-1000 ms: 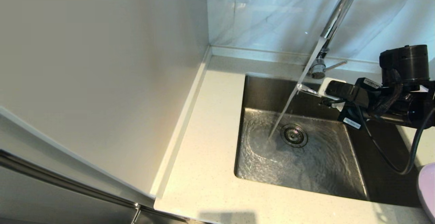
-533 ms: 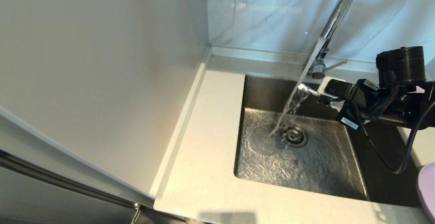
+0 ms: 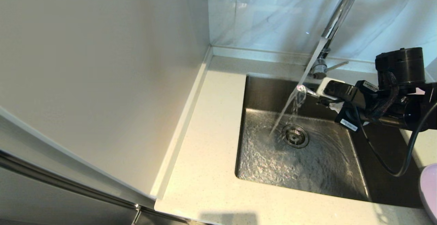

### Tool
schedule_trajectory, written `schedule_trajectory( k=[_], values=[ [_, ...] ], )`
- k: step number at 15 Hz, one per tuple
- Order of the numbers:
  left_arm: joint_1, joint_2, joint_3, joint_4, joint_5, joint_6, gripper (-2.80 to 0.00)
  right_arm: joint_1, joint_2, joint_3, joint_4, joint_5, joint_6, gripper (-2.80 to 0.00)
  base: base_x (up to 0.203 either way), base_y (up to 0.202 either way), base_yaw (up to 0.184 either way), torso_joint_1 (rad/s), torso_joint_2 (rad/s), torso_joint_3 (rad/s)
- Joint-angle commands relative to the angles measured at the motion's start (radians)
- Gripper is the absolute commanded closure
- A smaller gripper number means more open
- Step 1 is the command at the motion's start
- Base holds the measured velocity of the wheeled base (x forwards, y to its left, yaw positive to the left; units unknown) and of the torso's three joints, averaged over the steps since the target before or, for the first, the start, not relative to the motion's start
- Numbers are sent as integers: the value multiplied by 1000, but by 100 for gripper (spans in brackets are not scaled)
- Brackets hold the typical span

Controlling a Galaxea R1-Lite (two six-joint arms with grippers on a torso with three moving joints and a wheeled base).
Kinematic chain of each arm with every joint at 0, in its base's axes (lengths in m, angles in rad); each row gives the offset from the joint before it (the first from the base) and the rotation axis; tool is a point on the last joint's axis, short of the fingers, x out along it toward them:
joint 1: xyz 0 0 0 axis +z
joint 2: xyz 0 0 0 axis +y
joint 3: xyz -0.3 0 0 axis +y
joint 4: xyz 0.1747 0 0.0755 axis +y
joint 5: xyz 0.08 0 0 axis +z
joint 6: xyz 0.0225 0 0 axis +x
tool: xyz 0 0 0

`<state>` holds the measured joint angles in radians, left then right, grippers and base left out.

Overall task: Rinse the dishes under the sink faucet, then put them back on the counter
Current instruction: Rinse the spoon

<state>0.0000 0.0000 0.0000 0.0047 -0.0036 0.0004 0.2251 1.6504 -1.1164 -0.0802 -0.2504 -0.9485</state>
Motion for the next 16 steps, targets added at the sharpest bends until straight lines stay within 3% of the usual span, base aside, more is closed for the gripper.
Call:
schedule_trajectory(
  k=[1,6,12,14,16],
  values=[
    [0,0,0,0,1,0,0,10,-1,0,-4,-1,-3,0,0,0,0,0,0,0],
    [0,0,0,0,1,0,0,20,-6,9,-4,-4,8,0,0,0,0,0,0,0],
    [0,0,0,0,1,0,0,-120,-46,54,4,19,21,0,0,0,0,0,0,0],
    [0,0,0,0,0,0,0,-187,-79,85,44,69,64,0,0,0,0,0,0,0],
    [0,0,0,0,1,0,0,-224,-107,71,127,94,164,0,0,0,0,0,0,0]
  ],
)
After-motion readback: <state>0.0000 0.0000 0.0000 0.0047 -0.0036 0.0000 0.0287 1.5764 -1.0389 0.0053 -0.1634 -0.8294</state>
